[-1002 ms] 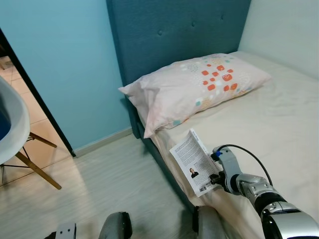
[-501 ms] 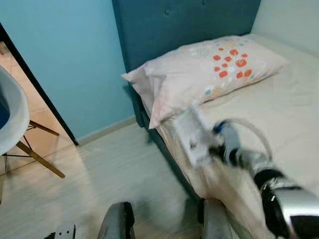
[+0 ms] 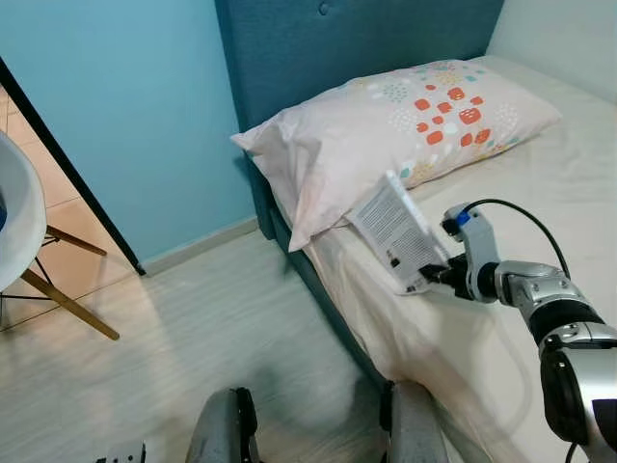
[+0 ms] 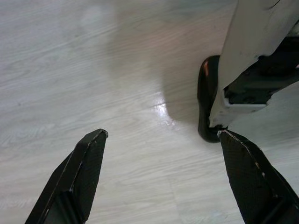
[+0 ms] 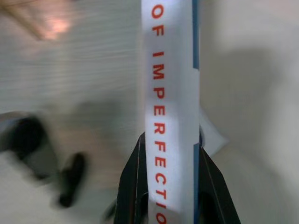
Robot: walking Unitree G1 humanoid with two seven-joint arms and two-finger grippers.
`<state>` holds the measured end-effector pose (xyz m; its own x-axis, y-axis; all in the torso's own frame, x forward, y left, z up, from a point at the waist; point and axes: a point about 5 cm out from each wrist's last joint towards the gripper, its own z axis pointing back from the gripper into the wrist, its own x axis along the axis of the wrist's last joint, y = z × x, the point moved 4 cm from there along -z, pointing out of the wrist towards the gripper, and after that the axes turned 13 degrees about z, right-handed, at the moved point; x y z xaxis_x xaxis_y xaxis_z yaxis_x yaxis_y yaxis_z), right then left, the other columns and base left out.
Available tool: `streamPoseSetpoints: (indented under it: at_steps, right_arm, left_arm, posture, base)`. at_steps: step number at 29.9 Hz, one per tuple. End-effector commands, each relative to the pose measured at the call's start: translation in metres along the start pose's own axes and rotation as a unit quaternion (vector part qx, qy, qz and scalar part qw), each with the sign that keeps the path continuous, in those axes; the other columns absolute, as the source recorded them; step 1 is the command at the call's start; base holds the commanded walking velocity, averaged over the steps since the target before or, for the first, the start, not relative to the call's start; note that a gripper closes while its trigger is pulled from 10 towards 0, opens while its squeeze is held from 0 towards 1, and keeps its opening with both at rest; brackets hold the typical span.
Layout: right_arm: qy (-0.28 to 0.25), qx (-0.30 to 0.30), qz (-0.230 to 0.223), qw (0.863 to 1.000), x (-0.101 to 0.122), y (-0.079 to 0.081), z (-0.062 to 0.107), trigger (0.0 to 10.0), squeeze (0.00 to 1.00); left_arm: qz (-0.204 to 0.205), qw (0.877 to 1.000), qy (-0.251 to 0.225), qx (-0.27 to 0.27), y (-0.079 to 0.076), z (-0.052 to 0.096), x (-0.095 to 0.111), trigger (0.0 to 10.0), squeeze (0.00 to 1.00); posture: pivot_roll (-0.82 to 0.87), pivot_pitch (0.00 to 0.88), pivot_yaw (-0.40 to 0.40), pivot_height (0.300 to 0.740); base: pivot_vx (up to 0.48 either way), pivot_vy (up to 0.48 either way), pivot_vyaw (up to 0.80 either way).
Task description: Clean up the room
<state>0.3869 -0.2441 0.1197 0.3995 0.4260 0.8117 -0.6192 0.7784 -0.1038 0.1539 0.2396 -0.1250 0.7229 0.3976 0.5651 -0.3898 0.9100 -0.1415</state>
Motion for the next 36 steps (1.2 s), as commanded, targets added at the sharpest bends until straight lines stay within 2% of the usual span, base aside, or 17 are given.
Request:
streamPoseSetpoints:
  at_steps: [1, 4, 7, 9, 12, 13, 16, 19, 22, 26, 30, 31, 32, 33, 34, 35, 36]
  right_arm:
    - [-0.017, 0.051, -0.037, 0.998, 0.001, 0.006, 0.005, 10.0, 0.00]
    - [-0.033, 0.090, -0.037, 0.995, 0.010, 0.008, 0.013, 10.0, 0.00]
    - [-0.076, 0.093, -0.088, 0.989, 0.029, 0.001, 0.024, 10.0, 0.00]
    - [-0.084, 0.098, -0.097, 0.987, 0.032, 0.000, 0.027, 10.0, 0.00]
    - [-0.022, 0.121, -0.052, 0.991, 0.016, 0.001, 0.034, 10.0, 0.00]
    - [-0.022, 0.121, -0.052, 0.991, 0.016, 0.001, 0.034, 10.0, 0.00]
    - [0.053, 0.082, -0.011, 0.995, -0.007, -0.005, 0.032, 10.0, 0.00]
    - [0.080, 0.064, 0.008, 0.995, -0.015, -0.008, 0.032, 10.0, 0.00]
    - [0.089, 0.041, 0.024, 0.995, -0.016, -0.012, 0.031, 10.0, 0.00]
    - [0.078, -0.051, 0.058, 0.994, -0.003, -0.029, 0.028, 10.0, 0.00]
    - [0.070, -0.080, 0.071, 0.992, 0.004, -0.033, 0.027, 10.0, 0.00]
    - [0.067, -0.089, 0.075, 0.991, 0.005, -0.035, 0.026, 10.0, 0.18]
    - [0.067, -0.089, 0.075, 0.991, 0.005, -0.035, 0.026, 10.0, 0.18]
    - [0.064, -0.103, 0.076, 0.990, 0.006, -0.037, 0.026, 10.0, 0.69]
    - [0.062, -0.112, 0.077, 0.989, 0.007, -0.038, 0.026, 10.0, 0.69]
    - [0.057, -0.115, 0.080, 0.988, 0.009, -0.039, 0.026, 10.0, 0.91]
    - [0.055, -0.116, 0.082, 0.988, 0.009, -0.038, 0.025, 10.0, 0.91]
  left_arm:
    - [-0.011, 1.000, 0.012, 0.012, 0.012, 0.004, -0.006, 10.0, 0.00]
    - [-0.013, 1.000, 0.015, 0.012, 0.012, 0.004, -0.008, 10.0, 0.00]
    - [-0.013, 1.000, 0.017, 0.010, 0.010, 0.004, -0.012, 10.0, 0.00]
    - [-0.013, 1.000, 0.018, 0.009, 0.009, 0.005, -0.012, 10.0, 0.00]
    - [-0.014, 1.000, 0.022, 0.010, 0.010, 0.005, -0.016, 10.0, 0.00]
    - [-0.014, 1.000, 0.022, 0.010, 0.010, 0.005, -0.016, 10.0, 0.00]
    - [-0.012, 1.000, 0.023, 0.011, 0.011, 0.006, -0.017, 10.0, 0.00]
    - [-0.012, 1.000, 0.024, 0.012, 0.011, 0.006, -0.017, 10.0, 0.00]
    - [-0.012, 1.000, 0.024, 0.012, 0.011, 0.006, -0.018, 10.0, 0.00]
    - [-0.012, 1.000, 0.023, 0.015, 0.014, 0.007, -0.018, 10.0, 0.00]
    - [-0.011, 0.999, 0.024, 0.018, 0.017, 0.008, -0.019, 10.0, 0.00]
    - [-0.011, 0.999, 0.024, 0.018, 0.017, 0.008, -0.019, 10.0, 0.00]
    - [-0.011, 0.999, 0.024, 0.018, 0.017, 0.008, -0.019, 10.0, 0.00]
    - [-0.011, 0.999, 0.025, 0.019, 0.017, 0.008, -0.020, 10.0, 0.00]
    - [-0.011, 0.999, 0.026, 0.019, 0.017, 0.009, -0.021, 10.0, 0.00]
    - [-0.010, 0.999, 0.026, 0.019, 0.017, 0.009, -0.021, 10.0, 0.00]
    - [-0.010, 0.999, 0.026, 0.019, 0.017, 0.009, -0.021, 10.0, 0.00]
  posture:
    - [0.04, 0.246, 0.036, 0.565]
    - [0.04, 0.246, 0.036, 0.565]
    - [0.04, 0.250, 0.031, 0.565]
    - [0.04, 0.250, 0.031, 0.565]
    - [0.04, 0.255, 0.028, 0.565]
    - [0.04, 0.255, 0.028, 0.565]
    - [0.04, 0.260, 0.028, 0.565]
    - [0.04, 0.261, 0.027, 0.565]
    - [0.04, 0.265, 0.028, 0.565]
    - [0.04, 0.269, 0.030, 0.565]
    - [0.04, 0.270, 0.029, 0.565]
    - [0.04, 0.271, 0.028, 0.565]
    - [0.04, 0.271, 0.028, 0.565]
    - [0.04, 0.272, 0.029, 0.565]
    - [0.04, 0.272, 0.029, 0.565]
    - [0.04, 0.271, 0.028, 0.565]
    - [0.04, 0.271, 0.028, 0.565]
  base:
    - [0.000, 0.000, 0.00]
    - [0.000, 0.000, 0.00]
    - [0.000, 0.000, 0.00]
    - [0.000, 0.000, 0.00]
    - [0.000, 0.000, 0.00]
    - [0.000, 0.000, 0.00]
    - [0.000, 0.000, 0.00]
    - [0.000, 0.000, 0.00]
    - [0.000, 0.000, 0.00]
    - [0.000, 0.000, 0.00]
    - [0.000, 0.000, 0.00]
    - [0.000, 0.000, 0.00]
    - [0.000, 0.000, 0.00]
    - [0.000, 0.000, 0.00]
    - [0.000, 0.000, 0.00]
    - [0.000, 0.000, 0.00]
    - [0.000, 0.000, 0.00]
